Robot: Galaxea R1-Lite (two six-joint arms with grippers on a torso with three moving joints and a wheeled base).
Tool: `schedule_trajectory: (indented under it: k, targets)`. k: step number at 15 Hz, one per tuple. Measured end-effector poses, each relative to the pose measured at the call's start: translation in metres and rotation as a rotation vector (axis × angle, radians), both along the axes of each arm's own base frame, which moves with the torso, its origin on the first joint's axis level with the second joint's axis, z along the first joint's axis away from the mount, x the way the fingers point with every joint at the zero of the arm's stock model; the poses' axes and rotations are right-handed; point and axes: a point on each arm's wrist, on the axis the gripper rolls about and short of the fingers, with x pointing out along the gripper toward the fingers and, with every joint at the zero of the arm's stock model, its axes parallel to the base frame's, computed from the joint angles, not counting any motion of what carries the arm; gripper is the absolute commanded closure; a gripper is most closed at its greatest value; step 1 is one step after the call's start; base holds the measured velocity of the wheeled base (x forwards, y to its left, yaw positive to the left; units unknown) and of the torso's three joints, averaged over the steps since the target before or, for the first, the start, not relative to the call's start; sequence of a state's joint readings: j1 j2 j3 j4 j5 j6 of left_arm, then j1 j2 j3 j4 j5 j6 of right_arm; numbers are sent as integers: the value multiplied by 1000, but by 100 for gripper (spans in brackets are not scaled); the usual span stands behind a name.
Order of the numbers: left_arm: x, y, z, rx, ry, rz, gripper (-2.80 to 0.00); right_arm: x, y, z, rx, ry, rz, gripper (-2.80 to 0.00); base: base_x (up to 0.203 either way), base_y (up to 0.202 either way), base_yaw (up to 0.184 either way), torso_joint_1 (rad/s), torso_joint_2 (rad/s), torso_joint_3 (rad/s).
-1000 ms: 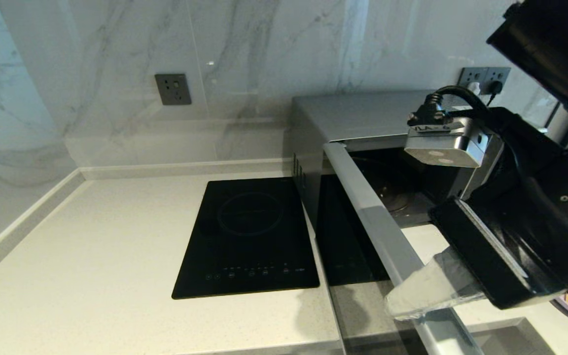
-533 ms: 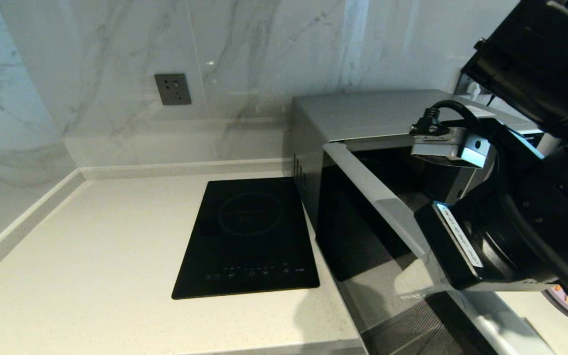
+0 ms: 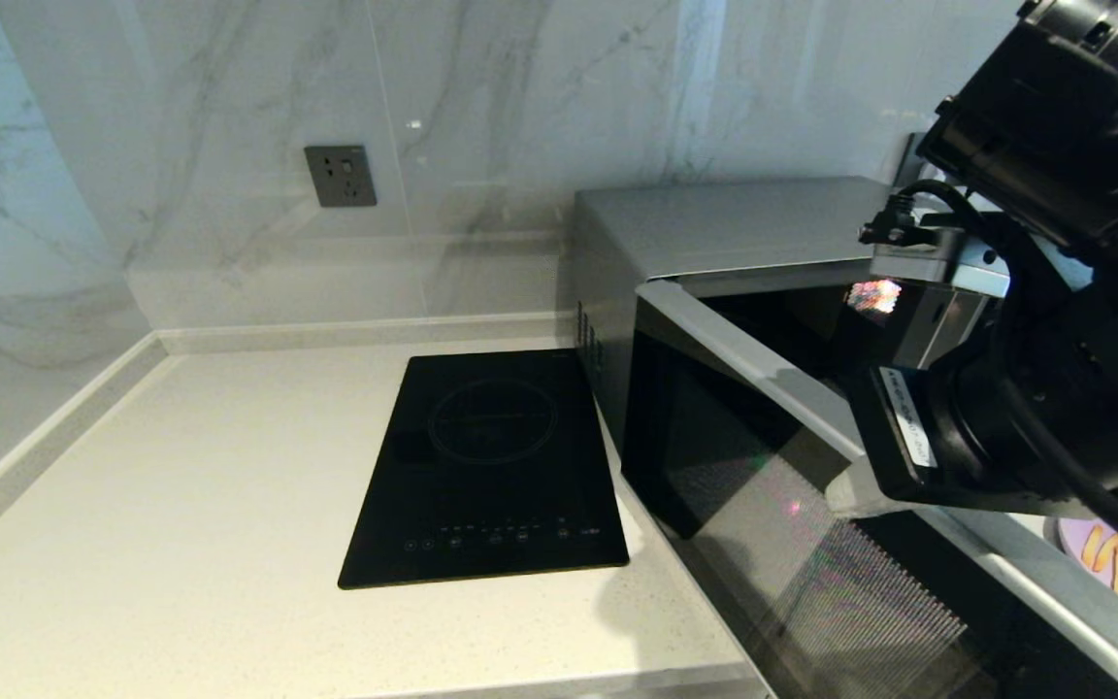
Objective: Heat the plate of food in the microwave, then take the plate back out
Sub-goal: Close the microwave oven
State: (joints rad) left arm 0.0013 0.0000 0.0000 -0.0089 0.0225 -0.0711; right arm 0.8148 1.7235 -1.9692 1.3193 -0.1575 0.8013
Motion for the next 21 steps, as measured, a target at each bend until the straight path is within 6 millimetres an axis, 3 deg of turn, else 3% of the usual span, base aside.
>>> schedule_trajectory:
  k: [9, 15, 21]
  targets:
    - [0, 0, 0, 0, 0, 0, 0, 35, -47, 2, -19, -71, -263, 0, 0, 0, 0, 0, 0, 0]
    - [0, 0, 0, 0, 0, 0, 0, 84, -73, 3, 6, -202, -435, 0, 0, 0, 0, 0, 0, 0]
    - [0, 0, 0, 0, 0, 0, 0, 128, -77, -11, 15, -293, -527, 0, 0, 0, 0, 0, 0, 0]
